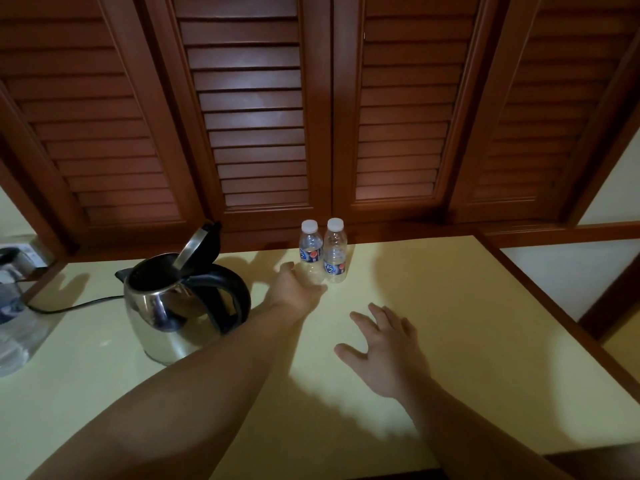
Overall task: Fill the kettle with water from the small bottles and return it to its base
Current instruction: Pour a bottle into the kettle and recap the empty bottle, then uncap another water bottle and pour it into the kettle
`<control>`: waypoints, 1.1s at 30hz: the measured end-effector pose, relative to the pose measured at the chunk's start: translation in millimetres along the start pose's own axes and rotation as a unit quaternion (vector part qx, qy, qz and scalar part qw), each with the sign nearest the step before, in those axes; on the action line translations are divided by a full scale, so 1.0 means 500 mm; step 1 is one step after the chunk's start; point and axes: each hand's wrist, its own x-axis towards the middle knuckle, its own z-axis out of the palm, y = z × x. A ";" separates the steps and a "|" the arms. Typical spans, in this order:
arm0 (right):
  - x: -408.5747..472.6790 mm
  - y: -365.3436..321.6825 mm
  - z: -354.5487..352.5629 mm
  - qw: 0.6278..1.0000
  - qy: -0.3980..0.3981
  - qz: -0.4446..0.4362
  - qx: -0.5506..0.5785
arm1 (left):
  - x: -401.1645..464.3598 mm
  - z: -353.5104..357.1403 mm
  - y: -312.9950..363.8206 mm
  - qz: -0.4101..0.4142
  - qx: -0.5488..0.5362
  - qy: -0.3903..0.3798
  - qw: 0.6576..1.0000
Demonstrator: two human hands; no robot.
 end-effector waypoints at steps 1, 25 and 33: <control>0.000 -0.001 0.001 1.000 0.006 0.001 -0.001 | -0.017 0.000 -0.013 0.020 0.029 0.004 0.999; -0.110 -0.509 0.110 0.977 0.051 -0.172 0.112 | -0.312 -0.451 -0.426 0.308 0.182 -0.051 0.932; -0.101 -0.757 0.181 0.975 -0.061 -0.203 0.071 | -0.334 -0.703 -0.606 0.207 0.182 0.037 0.961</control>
